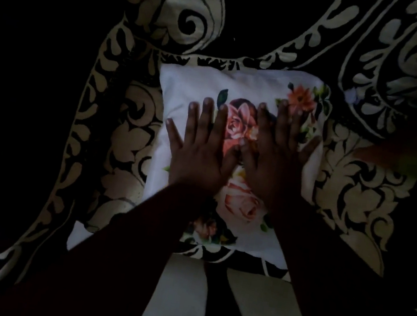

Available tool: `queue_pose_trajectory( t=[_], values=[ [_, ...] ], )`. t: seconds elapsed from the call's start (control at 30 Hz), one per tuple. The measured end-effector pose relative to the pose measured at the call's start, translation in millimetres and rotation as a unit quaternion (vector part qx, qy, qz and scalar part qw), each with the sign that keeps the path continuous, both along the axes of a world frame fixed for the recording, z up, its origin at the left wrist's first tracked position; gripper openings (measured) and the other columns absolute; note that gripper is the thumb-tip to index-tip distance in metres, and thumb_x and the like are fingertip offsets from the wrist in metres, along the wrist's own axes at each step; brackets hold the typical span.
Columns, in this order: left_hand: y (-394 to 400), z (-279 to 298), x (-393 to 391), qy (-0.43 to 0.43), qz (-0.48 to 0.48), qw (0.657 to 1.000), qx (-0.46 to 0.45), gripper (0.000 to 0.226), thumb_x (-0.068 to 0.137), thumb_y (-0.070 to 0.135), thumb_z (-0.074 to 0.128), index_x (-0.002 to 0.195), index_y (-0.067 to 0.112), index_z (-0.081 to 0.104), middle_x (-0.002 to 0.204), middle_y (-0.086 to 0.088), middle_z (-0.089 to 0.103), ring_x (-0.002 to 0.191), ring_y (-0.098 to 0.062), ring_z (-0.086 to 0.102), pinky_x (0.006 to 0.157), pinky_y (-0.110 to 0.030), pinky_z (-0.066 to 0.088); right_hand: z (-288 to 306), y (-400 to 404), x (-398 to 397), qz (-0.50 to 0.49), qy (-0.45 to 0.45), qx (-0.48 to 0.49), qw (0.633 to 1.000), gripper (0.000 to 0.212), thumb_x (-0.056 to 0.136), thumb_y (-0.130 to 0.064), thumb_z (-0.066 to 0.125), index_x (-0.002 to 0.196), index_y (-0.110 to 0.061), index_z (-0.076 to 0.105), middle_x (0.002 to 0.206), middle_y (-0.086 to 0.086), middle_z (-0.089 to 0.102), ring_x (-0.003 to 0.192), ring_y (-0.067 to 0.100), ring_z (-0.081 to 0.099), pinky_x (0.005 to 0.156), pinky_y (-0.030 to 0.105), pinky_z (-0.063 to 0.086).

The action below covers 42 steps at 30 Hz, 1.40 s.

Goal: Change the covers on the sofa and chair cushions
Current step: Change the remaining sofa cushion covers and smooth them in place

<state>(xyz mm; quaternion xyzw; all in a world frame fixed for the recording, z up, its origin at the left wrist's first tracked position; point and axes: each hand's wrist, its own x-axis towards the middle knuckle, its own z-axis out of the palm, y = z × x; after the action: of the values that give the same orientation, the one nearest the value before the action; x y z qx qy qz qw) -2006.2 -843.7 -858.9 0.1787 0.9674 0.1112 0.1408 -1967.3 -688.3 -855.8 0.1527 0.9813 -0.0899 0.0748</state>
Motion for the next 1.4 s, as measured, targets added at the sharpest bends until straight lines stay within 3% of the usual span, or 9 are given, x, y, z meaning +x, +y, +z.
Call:
queue_pose_trajectory(
  t=[0.3,0.47,0.7,1.0,1.2,1.4],
  values=[
    [20.8,-14.1,-81.3,-0.029,-0.053,0.998,-0.015,0.086,0.093,0.074,0.015,0.163,0.026,0.001,0.171,-0.005,-0.004,0.157,-0.027,-0.007,0.117,-0.071,-0.003,-15.9,33.5,-54.2,-0.034,-0.02,-0.064,0.997,0.072,0.096,-0.073,0.015,0.16,-0.04,0.014,0.17,0.0,0.005,0.156,0.025,-0.003,0.116,0.071,-0.001],
    [3.2,2.1,-31.5,0.033,-0.086,0.996,-0.018,0.086,0.098,0.072,0.016,0.163,0.016,0.011,0.17,-0.012,0.003,0.157,-0.031,-0.002,0.117,-0.07,0.004,-2.2,19.9,-4.0,-0.004,-0.007,-0.034,0.999,0.073,0.099,-0.07,0.017,0.162,-0.032,0.011,0.17,0.005,0.002,0.157,0.027,-0.002,0.117,0.069,0.004],
    [-5.2,26.4,21.9,0.016,-0.052,0.998,-0.01,0.083,0.102,0.064,0.032,0.163,0.016,0.004,0.171,-0.008,-0.003,0.157,-0.03,-0.007,0.12,-0.068,0.002,3.0,12.2,42.7,-0.012,0.005,-0.03,0.999,0.078,0.101,-0.07,0.021,0.162,-0.022,0.012,0.169,0.012,0.004,0.156,0.033,0.001,0.115,0.071,0.01],
    [-7.9,-13.4,-37.6,0.0,-0.003,1.0,0.003,0.08,0.101,0.069,0.028,0.163,0.029,-0.002,0.171,0.0,-0.009,0.157,-0.023,-0.012,0.121,-0.065,0.001,-18.7,1.7,-26.0,-0.041,-0.026,-0.015,0.999,0.082,0.095,-0.078,0.018,0.162,-0.032,0.009,0.17,0.004,0.0,0.156,0.028,-0.005,0.115,0.072,0.003],
    [5.1,-21.1,-64.9,-0.002,-0.01,1.0,-0.001,0.084,0.096,0.076,0.022,0.163,0.029,0.001,0.171,-0.002,-0.005,0.157,-0.024,-0.009,0.12,-0.067,0.0,-21.4,23.2,-52.1,-0.049,-0.05,-0.086,0.994,0.084,0.087,-0.085,0.01,0.16,-0.042,0.003,0.17,-0.006,-0.009,0.155,0.022,-0.014,0.114,0.073,-0.004],
    [-7.2,5.8,-15.8,0.024,-0.049,0.998,-0.009,0.085,0.099,0.071,0.025,0.163,0.019,0.005,0.171,-0.009,-0.003,0.157,-0.03,-0.008,0.119,-0.067,0.002,-2.9,14.4,6.3,-0.033,-0.036,-0.053,0.997,0.082,0.093,-0.079,0.017,0.162,-0.035,0.006,0.17,-0.001,-0.006,0.156,0.024,-0.009,0.115,0.072,0.003]
  ],
)
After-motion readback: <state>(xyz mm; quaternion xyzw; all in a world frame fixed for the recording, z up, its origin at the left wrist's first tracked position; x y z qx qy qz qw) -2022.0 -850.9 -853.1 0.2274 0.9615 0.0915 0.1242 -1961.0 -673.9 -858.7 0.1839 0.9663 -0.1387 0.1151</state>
